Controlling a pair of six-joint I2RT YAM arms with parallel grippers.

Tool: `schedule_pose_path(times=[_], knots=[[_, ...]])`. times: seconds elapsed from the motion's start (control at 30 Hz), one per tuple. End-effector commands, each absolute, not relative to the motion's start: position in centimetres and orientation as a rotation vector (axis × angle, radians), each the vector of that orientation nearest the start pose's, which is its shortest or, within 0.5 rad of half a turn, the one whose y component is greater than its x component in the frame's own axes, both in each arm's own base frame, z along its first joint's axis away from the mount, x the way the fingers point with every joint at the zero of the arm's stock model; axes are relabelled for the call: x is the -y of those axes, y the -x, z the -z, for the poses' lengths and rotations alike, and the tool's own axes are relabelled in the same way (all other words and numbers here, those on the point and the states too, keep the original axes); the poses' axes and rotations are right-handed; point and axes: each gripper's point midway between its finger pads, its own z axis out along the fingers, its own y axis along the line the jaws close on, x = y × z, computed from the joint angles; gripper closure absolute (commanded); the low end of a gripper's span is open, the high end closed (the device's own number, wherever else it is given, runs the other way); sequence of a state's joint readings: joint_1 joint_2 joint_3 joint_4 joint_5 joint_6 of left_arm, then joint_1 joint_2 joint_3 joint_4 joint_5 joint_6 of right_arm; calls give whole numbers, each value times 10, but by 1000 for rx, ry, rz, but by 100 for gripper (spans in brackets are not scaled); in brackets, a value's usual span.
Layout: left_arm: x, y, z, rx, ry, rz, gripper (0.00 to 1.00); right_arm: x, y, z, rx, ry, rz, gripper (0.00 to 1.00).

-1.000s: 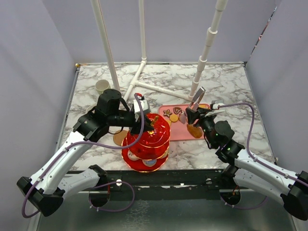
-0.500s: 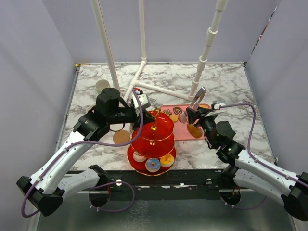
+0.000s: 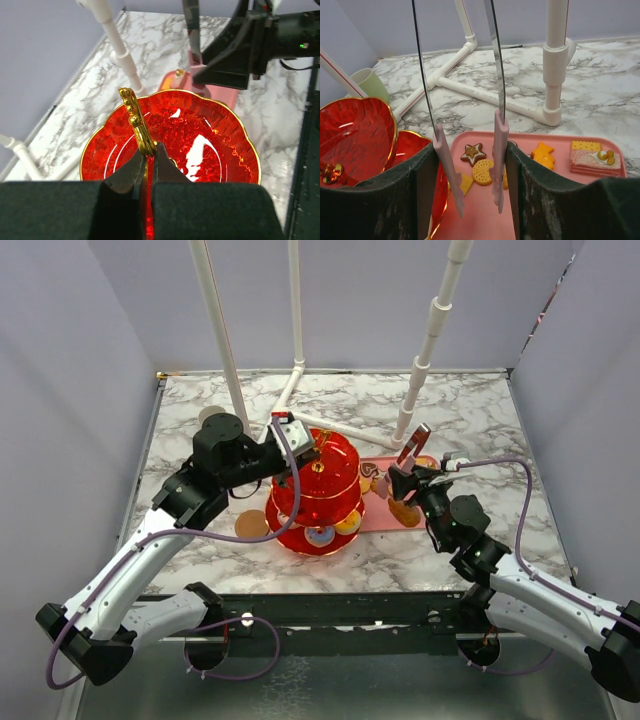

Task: Serve the afternoon tea
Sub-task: Pick up the desert table from the center of the board, then place the dessert table at the center of the board.

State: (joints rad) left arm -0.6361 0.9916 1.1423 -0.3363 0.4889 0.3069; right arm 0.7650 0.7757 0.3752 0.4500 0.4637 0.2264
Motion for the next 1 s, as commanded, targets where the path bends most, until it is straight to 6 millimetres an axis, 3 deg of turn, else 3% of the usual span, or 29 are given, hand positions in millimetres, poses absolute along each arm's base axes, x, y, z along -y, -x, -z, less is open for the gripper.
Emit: schedule_pose_path(times=[0.0,0.27,0.57,0.97], knots=[[254,-257,-417,-1165,-1036,484,100,-164,-277,-238,-1505,2,-439,46],[260,-292,-421,-1153,-1032,443,100,-160,-277,-240,-1497,2,-422,46],[252,-340,-415,-1189,-1008,427,100,-155,-275,-238,-1491,-6,-405,46],[253,-397,-397,-1230,-981,407,100,-152,-272,-234,-1493,-4,-405,46]])
